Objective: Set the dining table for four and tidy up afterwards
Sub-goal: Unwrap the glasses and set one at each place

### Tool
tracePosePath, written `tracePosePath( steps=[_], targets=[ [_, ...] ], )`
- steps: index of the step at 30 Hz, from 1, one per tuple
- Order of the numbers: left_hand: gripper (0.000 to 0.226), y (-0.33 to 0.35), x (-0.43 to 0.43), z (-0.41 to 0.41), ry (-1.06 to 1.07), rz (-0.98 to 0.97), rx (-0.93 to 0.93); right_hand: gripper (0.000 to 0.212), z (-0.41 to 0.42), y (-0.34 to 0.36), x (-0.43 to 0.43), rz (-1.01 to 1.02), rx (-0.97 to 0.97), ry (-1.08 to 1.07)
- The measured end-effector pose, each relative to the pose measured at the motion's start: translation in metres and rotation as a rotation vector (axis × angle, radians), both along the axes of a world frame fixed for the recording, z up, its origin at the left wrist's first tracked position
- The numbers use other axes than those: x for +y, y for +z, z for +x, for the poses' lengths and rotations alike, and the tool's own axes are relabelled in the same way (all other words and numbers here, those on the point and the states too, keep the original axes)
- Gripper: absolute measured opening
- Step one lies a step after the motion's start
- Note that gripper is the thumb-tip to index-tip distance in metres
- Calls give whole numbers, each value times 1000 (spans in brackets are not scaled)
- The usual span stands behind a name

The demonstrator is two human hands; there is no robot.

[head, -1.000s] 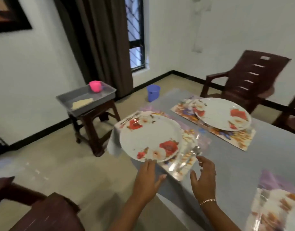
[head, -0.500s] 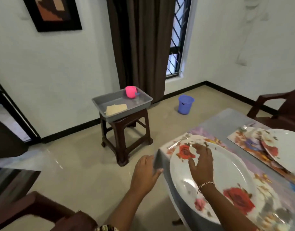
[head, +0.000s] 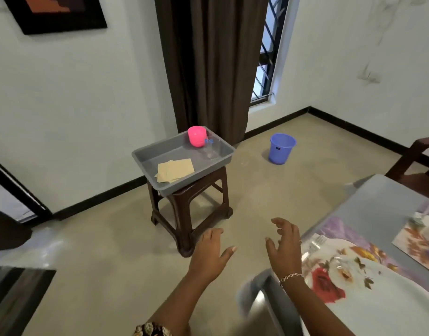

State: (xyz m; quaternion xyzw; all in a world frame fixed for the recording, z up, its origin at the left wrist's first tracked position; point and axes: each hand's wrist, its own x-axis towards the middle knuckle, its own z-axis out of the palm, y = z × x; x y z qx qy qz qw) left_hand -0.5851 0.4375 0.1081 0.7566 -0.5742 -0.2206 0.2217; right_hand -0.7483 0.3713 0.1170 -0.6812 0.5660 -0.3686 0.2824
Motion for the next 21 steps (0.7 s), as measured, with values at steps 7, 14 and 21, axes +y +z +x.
tracePosePath(
  steps=[7,14,21],
  targets=[
    [55,-8,-83,114,-75,22,22,44,103,-12,-71,45,11,-96],
    [57,-10,-161,201,-85,16,62,43,183,-5,-141,90,24,-116],
    [50,-20,-254,239,-37,21,134,46,220,-19,-233,188,26,-77]
  ],
)
